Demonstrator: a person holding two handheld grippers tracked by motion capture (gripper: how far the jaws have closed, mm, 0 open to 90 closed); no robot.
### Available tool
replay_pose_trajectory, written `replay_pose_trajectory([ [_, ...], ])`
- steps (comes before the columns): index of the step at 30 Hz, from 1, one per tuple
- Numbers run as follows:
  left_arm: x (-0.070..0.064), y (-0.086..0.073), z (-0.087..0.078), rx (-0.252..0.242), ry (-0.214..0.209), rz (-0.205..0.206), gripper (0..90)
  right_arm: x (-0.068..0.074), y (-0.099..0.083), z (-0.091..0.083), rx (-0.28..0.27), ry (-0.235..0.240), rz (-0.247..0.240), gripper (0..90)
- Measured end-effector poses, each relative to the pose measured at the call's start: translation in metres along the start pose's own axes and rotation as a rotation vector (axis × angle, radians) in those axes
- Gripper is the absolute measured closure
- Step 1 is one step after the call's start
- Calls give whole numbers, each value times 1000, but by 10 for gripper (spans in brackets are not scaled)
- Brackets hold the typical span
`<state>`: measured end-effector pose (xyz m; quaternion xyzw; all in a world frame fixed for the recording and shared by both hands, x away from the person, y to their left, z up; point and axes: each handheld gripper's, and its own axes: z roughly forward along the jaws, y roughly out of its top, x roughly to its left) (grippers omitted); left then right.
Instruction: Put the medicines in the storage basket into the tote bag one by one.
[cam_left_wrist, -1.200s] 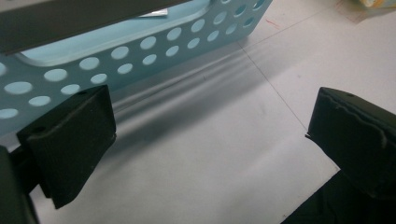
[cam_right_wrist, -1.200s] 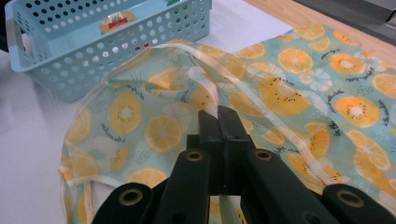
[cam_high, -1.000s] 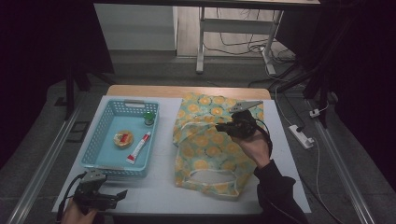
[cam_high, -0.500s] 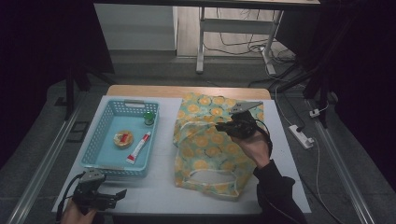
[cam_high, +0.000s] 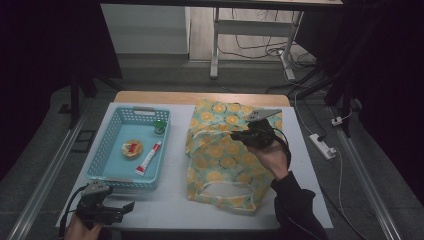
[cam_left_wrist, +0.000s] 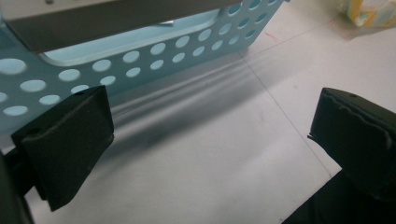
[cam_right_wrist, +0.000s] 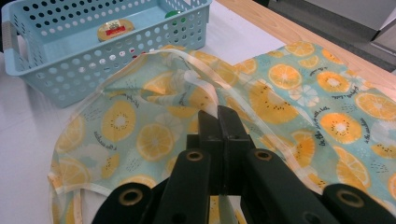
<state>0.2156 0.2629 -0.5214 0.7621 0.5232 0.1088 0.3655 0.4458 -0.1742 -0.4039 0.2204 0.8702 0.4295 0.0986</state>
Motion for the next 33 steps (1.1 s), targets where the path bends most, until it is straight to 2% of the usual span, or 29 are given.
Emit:
replay_pose_trajectory([
  [10,1,1,-5,-27,-23,-15,0,0,0,-1,-5,2,5,900],
  [17,2,4,-8,-44,-69,-4,0,-1,0,-1,-5,4,9,900],
  [25,5,7,-13,-41,-112,-26,2,-1,0,-4,-5,3,4,900],
  [33,2,10,-18,-34,-108,21,0,-3,0,-5,-5,4,9,900],
])
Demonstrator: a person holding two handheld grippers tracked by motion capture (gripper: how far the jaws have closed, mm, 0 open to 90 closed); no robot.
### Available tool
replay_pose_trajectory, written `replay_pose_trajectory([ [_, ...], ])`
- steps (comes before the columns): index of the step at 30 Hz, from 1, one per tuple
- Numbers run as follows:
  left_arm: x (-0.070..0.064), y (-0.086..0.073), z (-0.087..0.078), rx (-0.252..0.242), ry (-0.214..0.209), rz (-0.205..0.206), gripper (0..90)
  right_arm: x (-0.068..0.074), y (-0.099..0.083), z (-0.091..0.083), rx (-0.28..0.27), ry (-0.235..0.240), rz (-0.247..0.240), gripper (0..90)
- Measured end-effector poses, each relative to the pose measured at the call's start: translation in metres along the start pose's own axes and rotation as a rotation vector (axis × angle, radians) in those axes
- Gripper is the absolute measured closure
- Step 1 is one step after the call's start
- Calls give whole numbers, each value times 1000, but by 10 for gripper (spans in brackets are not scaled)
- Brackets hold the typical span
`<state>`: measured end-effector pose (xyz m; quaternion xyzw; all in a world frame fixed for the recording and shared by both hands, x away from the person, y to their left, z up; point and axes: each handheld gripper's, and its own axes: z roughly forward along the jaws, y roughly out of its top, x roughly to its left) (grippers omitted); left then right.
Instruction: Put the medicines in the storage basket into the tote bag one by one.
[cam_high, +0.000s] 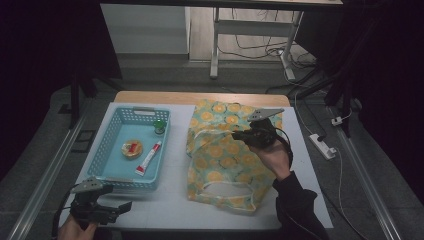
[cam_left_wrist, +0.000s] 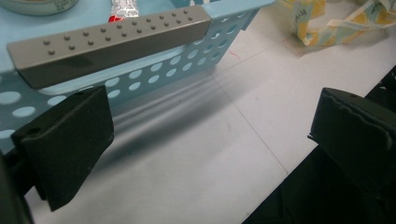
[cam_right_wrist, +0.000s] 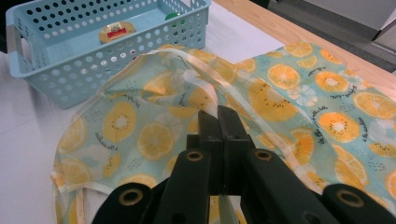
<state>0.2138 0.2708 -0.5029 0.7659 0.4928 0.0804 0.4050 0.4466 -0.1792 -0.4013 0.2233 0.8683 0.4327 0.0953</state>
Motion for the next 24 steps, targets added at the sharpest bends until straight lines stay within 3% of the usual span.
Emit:
replay_pose_trajectory([
  [4,0,4,-3,-6,14,2,0,-1,0,0,0,2,2,900],
  [13,-6,18,-14,-44,11,48,0,-1,0,1,1,7,0,900],
  [17,-6,25,-17,-48,29,66,0,-1,-1,2,3,9,-1,900],
  [24,2,39,-14,-47,63,58,0,-2,-2,3,3,9,0,900],
])
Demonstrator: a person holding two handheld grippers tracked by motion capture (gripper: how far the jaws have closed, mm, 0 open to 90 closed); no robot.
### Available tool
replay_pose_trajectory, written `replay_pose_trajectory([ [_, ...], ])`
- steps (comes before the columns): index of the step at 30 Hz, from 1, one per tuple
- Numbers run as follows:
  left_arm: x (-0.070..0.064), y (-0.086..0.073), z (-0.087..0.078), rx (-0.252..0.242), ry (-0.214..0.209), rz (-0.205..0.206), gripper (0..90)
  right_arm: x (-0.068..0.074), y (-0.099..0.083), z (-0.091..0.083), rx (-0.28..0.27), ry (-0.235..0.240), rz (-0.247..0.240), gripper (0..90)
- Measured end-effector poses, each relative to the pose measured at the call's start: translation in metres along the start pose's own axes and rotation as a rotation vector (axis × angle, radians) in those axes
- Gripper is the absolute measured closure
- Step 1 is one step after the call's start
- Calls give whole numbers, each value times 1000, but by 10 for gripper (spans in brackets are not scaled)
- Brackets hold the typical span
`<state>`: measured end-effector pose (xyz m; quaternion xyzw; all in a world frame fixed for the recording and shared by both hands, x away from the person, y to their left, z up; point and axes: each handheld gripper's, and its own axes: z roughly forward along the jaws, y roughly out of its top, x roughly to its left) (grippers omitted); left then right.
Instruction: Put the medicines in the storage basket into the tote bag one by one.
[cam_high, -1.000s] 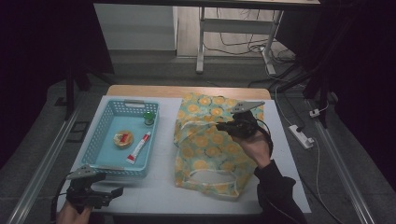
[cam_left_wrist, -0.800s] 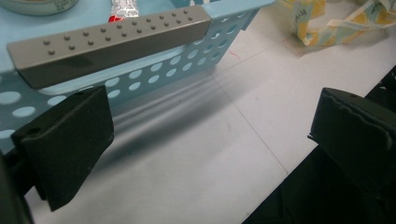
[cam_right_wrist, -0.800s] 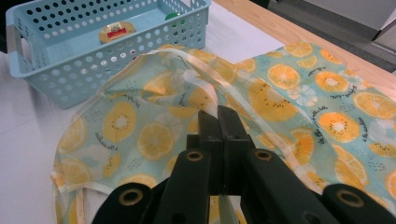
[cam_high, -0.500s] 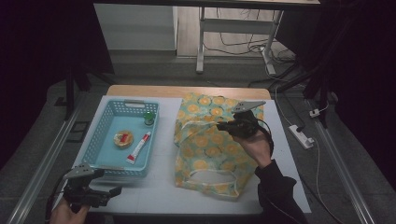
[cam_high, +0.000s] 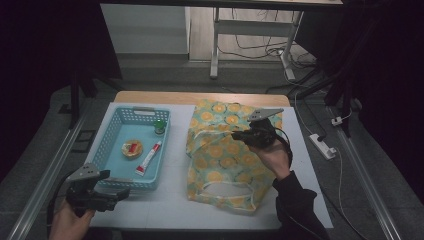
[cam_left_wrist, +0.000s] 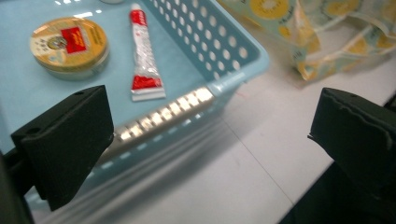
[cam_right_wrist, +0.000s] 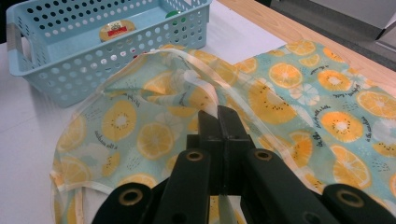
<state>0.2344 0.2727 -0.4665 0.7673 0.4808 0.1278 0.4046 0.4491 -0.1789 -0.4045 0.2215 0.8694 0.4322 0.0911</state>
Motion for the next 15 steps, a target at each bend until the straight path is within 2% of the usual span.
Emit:
replay_pose_trajectory([
  [5,7,8,6,5,26,-5,0,0,0,0,-4,0,0,900],
  [10,16,17,14,3,39,-33,0,0,0,-1,-6,0,0,900],
  [15,24,26,22,33,47,-37,0,0,0,-1,-9,-1,0,900],
])
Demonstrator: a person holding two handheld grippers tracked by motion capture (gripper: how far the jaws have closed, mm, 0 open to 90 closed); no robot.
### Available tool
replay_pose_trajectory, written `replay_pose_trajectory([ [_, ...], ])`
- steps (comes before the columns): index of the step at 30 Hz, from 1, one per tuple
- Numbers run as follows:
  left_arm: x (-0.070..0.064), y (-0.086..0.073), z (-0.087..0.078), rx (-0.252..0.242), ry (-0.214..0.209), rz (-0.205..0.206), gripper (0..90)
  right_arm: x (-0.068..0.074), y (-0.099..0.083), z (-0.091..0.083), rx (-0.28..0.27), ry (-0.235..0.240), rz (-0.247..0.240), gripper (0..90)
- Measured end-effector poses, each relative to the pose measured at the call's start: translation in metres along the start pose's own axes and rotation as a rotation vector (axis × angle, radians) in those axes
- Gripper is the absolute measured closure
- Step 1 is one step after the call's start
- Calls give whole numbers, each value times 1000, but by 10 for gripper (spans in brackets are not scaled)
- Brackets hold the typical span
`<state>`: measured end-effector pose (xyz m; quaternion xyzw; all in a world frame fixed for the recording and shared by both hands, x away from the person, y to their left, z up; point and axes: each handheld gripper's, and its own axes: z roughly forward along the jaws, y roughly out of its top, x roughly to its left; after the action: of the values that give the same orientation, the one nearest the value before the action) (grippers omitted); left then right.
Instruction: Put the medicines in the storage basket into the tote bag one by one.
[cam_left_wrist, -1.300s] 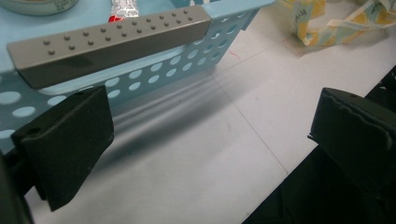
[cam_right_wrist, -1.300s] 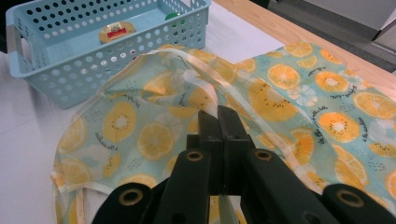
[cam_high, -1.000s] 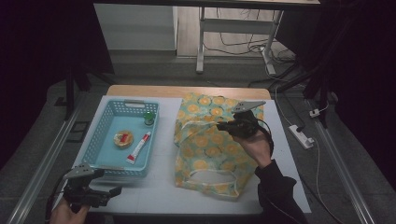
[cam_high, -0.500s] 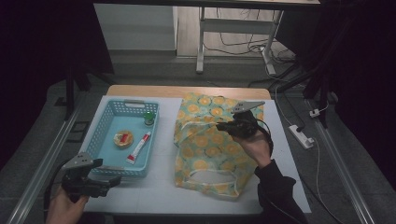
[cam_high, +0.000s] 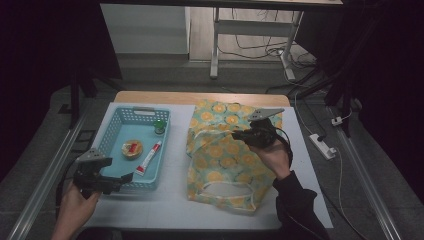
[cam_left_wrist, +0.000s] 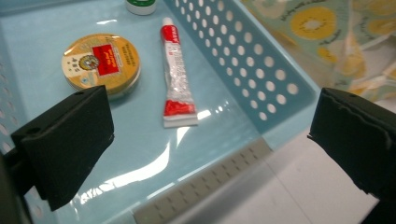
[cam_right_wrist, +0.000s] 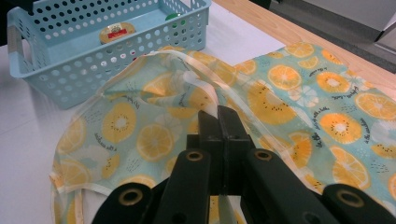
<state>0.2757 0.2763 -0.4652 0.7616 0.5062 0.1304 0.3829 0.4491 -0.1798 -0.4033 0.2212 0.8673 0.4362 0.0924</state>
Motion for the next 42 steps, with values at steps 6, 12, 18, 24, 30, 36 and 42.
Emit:
replay_pose_trajectory([
  [6,8,15,7,6,14,0,0,0,0,0,-2,3,4,900],
  [12,19,28,17,18,17,1,0,0,0,1,-2,6,8,900],
  [18,26,42,29,46,17,18,1,0,0,1,-2,8,8,900],
  [24,34,55,37,64,15,26,2,0,0,1,-5,7,4,900],
  [30,41,64,48,80,25,24,1,0,0,1,-6,7,4,900],
  [36,50,68,60,101,28,8,4,1,0,2,-4,8,4,900],
  [42,60,70,73,130,33,-13,0,1,-1,3,0,10,3,900],
])
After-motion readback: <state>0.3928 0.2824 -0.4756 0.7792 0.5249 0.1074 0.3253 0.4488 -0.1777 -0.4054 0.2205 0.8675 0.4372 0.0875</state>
